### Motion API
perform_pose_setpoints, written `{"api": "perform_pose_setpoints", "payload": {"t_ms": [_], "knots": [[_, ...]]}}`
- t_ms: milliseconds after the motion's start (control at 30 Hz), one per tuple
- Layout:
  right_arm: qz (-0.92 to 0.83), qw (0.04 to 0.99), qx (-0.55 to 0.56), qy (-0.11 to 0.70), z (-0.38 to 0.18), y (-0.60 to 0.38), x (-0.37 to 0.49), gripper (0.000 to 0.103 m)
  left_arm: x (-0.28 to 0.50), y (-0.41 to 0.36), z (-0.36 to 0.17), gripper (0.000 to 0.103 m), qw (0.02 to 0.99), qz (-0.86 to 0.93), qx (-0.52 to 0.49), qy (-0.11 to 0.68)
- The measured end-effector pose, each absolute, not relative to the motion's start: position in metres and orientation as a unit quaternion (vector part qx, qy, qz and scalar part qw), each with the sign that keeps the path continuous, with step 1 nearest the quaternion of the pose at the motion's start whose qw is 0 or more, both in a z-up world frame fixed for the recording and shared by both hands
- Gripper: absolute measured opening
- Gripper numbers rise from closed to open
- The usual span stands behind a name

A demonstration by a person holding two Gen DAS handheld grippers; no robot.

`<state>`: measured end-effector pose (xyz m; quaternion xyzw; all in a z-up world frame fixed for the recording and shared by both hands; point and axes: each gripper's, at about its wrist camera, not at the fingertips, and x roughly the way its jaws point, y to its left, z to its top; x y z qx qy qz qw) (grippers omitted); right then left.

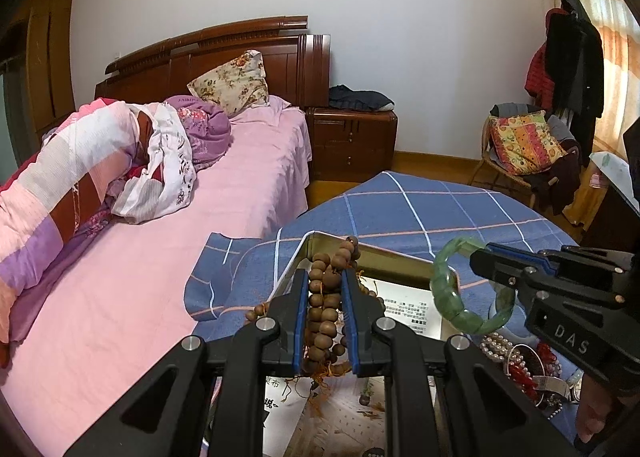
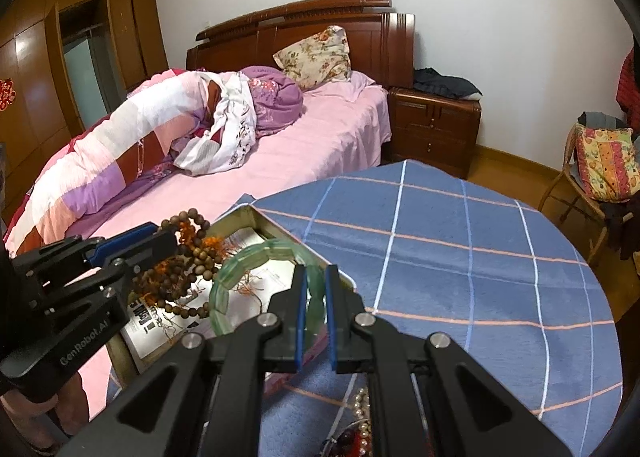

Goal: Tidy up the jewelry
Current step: 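Carry the bead strand with left tool while right tool carries the green bangle over the tin, then open right tool to drop the green bangle while left tool releases the beads into the tin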

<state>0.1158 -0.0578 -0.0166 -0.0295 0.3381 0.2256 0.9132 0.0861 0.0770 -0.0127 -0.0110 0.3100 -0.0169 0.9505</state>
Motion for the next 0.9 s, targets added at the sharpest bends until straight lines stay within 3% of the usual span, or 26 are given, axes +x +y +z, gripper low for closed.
{"api": "perform_pose_setpoints", "payload": {"t_ms": [900], "knots": [[0.232,0.896,-0.042,0.377,-0.045,-0.039,0.131,0.011,0.105,0.081,-0.032,0.016,0.935,-0.017,-0.017,0.353]]}}
